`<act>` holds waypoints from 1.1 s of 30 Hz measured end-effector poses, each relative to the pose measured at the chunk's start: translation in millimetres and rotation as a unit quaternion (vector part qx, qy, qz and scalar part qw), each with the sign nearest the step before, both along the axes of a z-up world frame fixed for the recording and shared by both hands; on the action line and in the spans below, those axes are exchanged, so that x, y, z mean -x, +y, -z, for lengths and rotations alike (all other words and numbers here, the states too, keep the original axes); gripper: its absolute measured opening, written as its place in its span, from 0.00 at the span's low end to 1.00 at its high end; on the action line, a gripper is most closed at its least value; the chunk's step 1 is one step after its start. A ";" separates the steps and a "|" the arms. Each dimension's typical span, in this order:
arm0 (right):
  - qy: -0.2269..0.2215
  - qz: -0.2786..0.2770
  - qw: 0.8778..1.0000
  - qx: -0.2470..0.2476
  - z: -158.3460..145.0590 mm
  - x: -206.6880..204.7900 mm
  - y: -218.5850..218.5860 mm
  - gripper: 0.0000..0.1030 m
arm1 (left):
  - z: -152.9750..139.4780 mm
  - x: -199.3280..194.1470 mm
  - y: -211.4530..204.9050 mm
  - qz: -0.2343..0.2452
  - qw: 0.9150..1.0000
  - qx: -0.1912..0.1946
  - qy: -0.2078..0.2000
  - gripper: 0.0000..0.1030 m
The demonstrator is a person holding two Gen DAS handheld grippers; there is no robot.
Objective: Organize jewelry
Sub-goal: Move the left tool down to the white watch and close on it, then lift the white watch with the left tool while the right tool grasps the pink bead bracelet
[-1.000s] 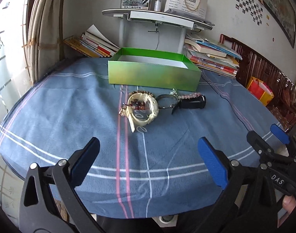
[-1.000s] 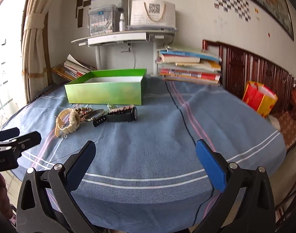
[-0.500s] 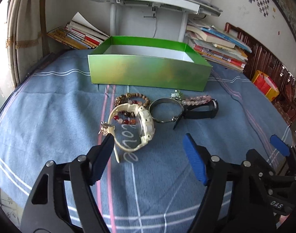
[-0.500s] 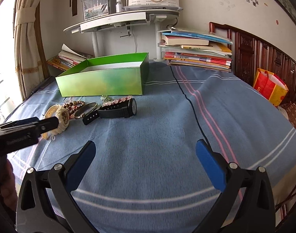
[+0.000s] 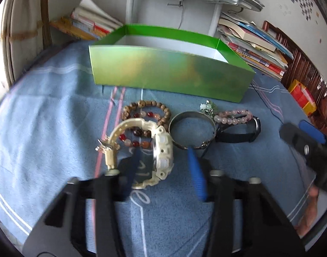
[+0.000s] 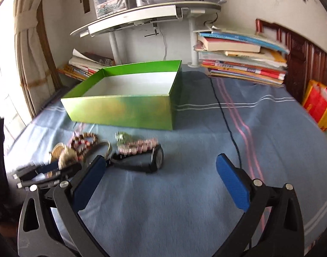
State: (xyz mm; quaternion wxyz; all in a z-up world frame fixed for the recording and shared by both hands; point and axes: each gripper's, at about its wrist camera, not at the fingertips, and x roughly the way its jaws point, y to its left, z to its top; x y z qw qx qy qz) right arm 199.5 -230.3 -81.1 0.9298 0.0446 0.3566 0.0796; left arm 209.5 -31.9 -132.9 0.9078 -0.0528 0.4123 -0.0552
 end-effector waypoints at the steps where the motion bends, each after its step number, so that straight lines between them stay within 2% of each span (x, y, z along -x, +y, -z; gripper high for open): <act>1: 0.002 -0.003 1.000 -0.008 -0.7 -6.0 -1.9 0.95 | 1.5 -1.6 1.1 -0.003 1.000 0.004 0.003 0.22; 5: 0.023 -0.014 0.999 -0.029 0.9 -33.1 -5.8 0.84 | -2.0 1.0 1.9 0.000 1.000 0.001 -0.015 0.18; 7: 0.039 -0.027 0.998 -0.039 4.7 -45.4 -3.5 0.72 | -10.5 5.0 1.3 0.001 0.999 -0.005 -0.034 0.17; 9: 0.051 -0.035 0.997 -0.042 9.0 -55.3 1.1 0.65 | -17.7 7.1 1.7 0.006 0.999 -0.001 -0.046 0.17; 16: 0.078 -0.051 0.995 -0.037 24.8 -73.3 14.6 0.50 | -37.6 13.1 3.4 0.009 0.995 -0.021 -0.101 0.17; 21: 0.096 -0.061 0.993 -0.038 31.4 -84.3 20.9 0.34 | -36.0 6.1 11.4 0.007 0.994 -0.014 -0.104 0.17; 30: 0.116 -0.049 0.991 -0.052 38.1 -87.3 15.2 0.32 | -30.1 -1.5 21.4 0.006 0.995 -0.008 -0.095 0.17; 33: 0.113 -0.047 0.991 -0.051 37.6 -85.6 15.3 0.22 | -29.1 -3.3 22.2 0.005 0.996 -0.005 -0.093 0.17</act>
